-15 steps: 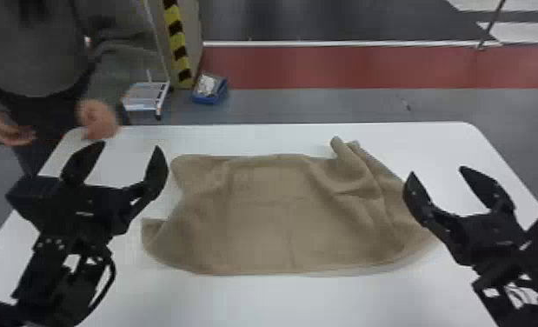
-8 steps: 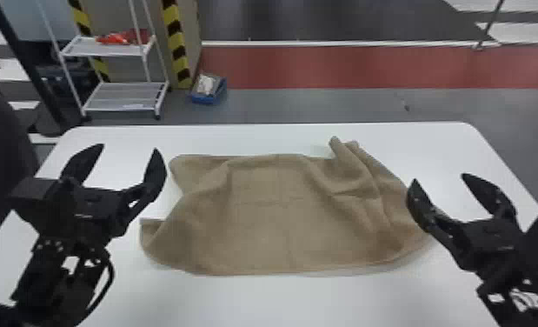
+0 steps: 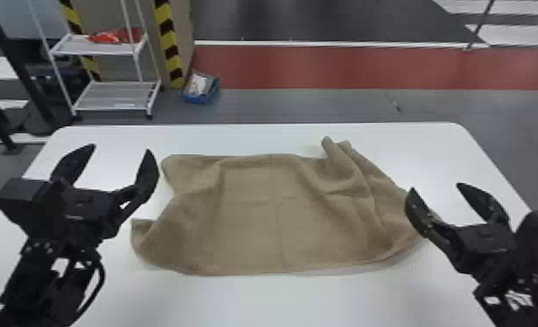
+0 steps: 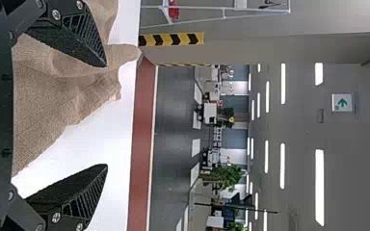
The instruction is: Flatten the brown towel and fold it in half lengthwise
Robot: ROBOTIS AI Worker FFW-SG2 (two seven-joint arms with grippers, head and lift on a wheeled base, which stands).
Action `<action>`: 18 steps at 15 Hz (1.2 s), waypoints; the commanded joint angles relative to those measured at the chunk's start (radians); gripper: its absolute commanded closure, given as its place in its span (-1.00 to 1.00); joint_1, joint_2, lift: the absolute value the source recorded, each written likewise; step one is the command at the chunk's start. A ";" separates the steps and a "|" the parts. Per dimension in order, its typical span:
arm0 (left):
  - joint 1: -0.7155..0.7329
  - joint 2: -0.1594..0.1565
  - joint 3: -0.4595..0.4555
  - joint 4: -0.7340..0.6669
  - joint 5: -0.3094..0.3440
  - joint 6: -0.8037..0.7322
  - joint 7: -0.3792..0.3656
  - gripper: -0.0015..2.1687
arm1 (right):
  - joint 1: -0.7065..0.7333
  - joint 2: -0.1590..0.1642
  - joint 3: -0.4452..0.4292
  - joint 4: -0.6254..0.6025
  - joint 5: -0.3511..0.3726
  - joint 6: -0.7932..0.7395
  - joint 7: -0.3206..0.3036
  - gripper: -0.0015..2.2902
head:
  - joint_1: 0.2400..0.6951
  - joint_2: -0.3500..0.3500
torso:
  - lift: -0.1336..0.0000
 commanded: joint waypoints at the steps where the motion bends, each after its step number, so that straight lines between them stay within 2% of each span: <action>1: 0.000 0.002 0.000 0.003 0.001 -0.001 0.000 -0.92 | -0.027 -0.001 -0.021 0.026 0.004 0.053 0.015 -0.87 | 1.00 -0.06 | -0.92; 5: 0.002 0.006 -0.002 0.001 0.003 -0.001 0.000 -0.92 | -0.088 -0.005 -0.055 0.089 0.037 0.197 0.055 -0.82 | 1.00 -0.12 | -0.92; 9: 0.003 0.006 -0.002 0.003 0.003 -0.004 -0.001 -0.92 | -0.100 -0.005 -0.076 0.145 0.053 0.197 0.067 -0.72 | 1.00 -0.20 | -0.92; 16: 0.003 0.005 -0.003 0.006 0.003 -0.004 -0.004 -0.92 | -0.145 -0.004 -0.093 0.230 0.066 0.194 0.065 -0.72 | 1.00 -0.29 | -0.92; 18: 0.005 0.003 -0.002 0.009 0.003 -0.004 -0.006 -0.92 | -0.165 -0.004 -0.090 0.250 0.081 0.219 0.065 -0.58 | 1.00 -0.30 | -0.92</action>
